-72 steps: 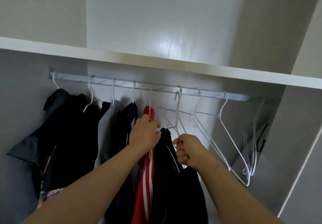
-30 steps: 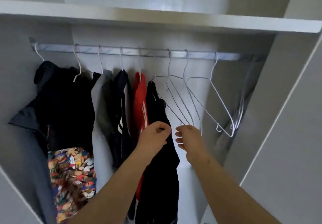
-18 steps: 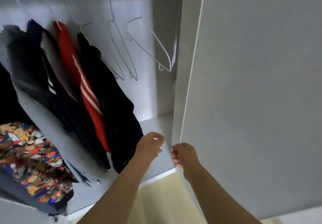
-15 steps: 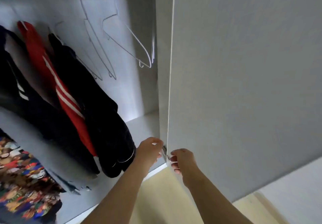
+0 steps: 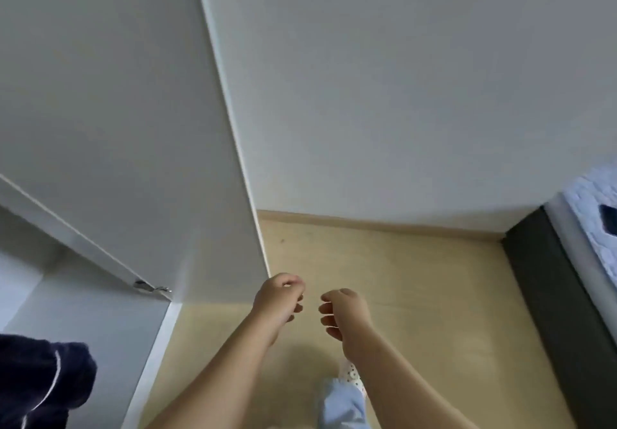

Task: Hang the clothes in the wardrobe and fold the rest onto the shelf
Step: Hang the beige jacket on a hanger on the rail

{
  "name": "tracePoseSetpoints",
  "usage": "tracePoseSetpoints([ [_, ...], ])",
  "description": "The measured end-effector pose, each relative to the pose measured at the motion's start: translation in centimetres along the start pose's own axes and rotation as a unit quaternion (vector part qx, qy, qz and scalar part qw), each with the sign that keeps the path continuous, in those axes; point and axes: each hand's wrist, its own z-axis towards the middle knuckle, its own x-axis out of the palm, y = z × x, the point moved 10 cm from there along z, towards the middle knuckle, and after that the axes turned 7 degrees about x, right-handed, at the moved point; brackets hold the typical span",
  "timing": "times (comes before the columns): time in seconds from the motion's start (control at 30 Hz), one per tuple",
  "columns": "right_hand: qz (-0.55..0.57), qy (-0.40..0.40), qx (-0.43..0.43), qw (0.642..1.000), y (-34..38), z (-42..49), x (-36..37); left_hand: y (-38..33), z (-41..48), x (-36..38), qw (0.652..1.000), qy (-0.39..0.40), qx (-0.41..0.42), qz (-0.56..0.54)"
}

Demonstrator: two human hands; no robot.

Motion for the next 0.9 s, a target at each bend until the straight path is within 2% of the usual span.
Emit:
tracePoseSetpoints([
  [0.23,0.163,-0.105,0.035,0.980,-6.5,-1.6,-18.6,-3.1,-2.7,17.5,0.988,0.122,0.034,0.094],
  [0.53,0.256,-0.224,0.030,0.940,-12.3,-4.8,-46.4,-8.9,-9.9,44.9,0.957,0.255,0.060,0.123],
  [0.73,0.358,-0.257,0.053,0.896,-18.0,-5.7,-58.9,-11.6,-15.5,60.2,0.922,0.345,0.074,0.162],
  [0.9,0.447,-0.266,0.076,0.851,-22.0,-5.1,-66.4,-12.6,-18.5,71.2,0.889,0.398,0.083,0.211],
])
